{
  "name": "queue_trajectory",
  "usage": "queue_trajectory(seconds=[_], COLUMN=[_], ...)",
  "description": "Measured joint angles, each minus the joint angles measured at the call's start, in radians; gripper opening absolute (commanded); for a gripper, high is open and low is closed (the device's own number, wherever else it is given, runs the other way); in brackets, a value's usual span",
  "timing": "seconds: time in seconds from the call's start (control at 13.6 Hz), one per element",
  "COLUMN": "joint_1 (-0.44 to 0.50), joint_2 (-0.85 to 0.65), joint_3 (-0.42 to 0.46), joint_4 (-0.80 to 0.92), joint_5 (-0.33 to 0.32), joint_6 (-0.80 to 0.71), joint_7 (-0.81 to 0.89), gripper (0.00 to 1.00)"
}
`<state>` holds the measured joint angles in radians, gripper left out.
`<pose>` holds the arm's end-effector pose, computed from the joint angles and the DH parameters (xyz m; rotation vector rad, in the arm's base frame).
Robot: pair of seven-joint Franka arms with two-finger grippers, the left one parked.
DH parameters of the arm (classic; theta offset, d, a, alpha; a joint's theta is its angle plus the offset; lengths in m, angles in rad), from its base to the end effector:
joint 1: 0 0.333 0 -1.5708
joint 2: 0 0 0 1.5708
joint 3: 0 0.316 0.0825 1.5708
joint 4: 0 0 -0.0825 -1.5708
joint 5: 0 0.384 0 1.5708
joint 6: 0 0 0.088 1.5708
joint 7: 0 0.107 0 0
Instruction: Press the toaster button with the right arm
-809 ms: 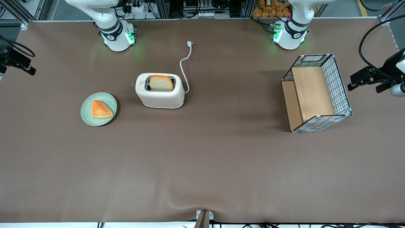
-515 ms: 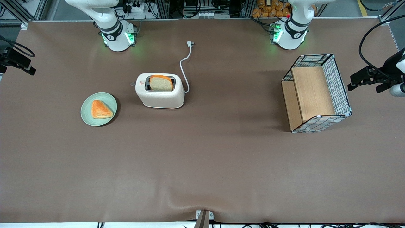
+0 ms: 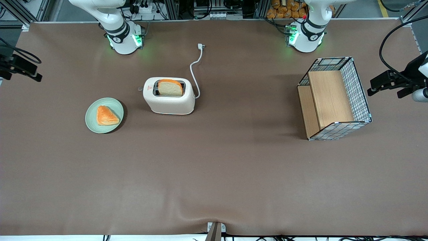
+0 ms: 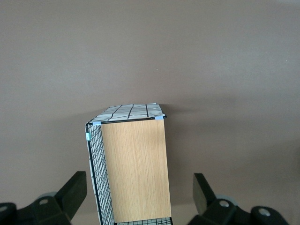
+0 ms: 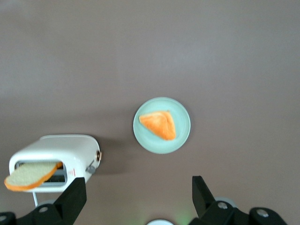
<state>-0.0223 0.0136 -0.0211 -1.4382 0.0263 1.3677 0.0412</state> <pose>0.5366 -0.0200 0.6614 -3.1106 0.1251 0.1309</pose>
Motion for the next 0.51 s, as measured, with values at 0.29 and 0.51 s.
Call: queue_trajectory(seconds=[0.29, 0.51], joint_1=[0.010, 0.032], joint_2=[0.058, 0.084], joint_3=[0.002, 0.003], joint_4=[-0.024, -0.098], joint_5=[0.001, 0.049], joint_6=[-0.021, -0.017], joint_7=[0.000, 0.007], gripper=[0.62, 0.00])
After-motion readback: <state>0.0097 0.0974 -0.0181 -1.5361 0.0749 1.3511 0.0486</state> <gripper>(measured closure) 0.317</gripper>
